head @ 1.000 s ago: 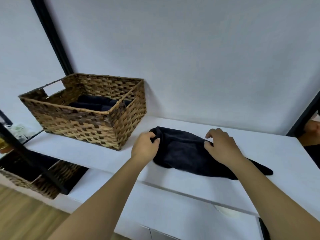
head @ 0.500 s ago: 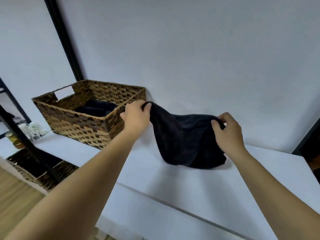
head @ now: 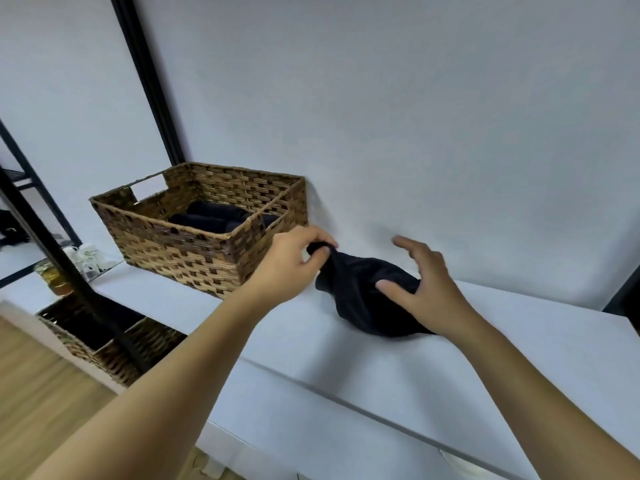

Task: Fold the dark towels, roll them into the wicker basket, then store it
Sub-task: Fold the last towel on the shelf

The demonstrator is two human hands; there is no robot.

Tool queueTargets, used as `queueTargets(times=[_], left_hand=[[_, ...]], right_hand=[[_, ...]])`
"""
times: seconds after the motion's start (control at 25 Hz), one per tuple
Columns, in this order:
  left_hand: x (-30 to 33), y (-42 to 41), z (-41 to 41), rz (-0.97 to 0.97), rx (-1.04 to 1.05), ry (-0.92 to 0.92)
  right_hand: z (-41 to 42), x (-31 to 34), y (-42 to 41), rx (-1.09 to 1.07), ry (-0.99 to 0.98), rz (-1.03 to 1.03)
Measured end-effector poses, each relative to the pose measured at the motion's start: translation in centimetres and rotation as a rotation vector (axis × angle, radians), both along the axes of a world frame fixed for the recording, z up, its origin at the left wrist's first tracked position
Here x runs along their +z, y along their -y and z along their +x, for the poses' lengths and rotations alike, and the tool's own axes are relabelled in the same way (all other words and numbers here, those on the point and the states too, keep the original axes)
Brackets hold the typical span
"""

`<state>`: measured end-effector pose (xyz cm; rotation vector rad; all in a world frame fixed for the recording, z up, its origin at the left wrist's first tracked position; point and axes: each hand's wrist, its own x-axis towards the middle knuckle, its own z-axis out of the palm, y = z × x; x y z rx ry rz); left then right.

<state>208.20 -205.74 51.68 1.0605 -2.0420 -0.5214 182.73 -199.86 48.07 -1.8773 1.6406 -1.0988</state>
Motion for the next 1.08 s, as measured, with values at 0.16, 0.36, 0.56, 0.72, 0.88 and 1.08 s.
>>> queueTargets(times=[0.16, 0.36, 0.56, 0.72, 0.88, 1.08], left_hand=[[2.1, -1.0, -0.9, -0.111, -0.076, 0.036], [3.3, -1.5, 2.2, -0.132, 0.094, -0.043], [6.2, -0.7, 4.1, -0.039, 0.251, -0.459], [8.8, -0.5, 5.4, 0.101, 0.108, -0.339], [9.6, 0.1, 7.5, -0.086, 0.308, 0.053], [10.5, 0.4, 8.5, -0.204, 0.466, 0.109]], right_hand=[[4.5, 0.9, 0.4, 0.212, -0.058, 0.016], [3.0, -1.1, 0.3, 0.124, -0.198, 0.06], [0.6, 1.3, 1.1, -0.202, 0.02, -0.125], [-1.0, 4.9, 2.4, -0.38, 0.294, -0.189], [-2.5, 5.5, 3.0, -0.385, 0.204, -0.156], [-2.2, 6.4, 4.4, -0.331, 0.372, -0.247]])
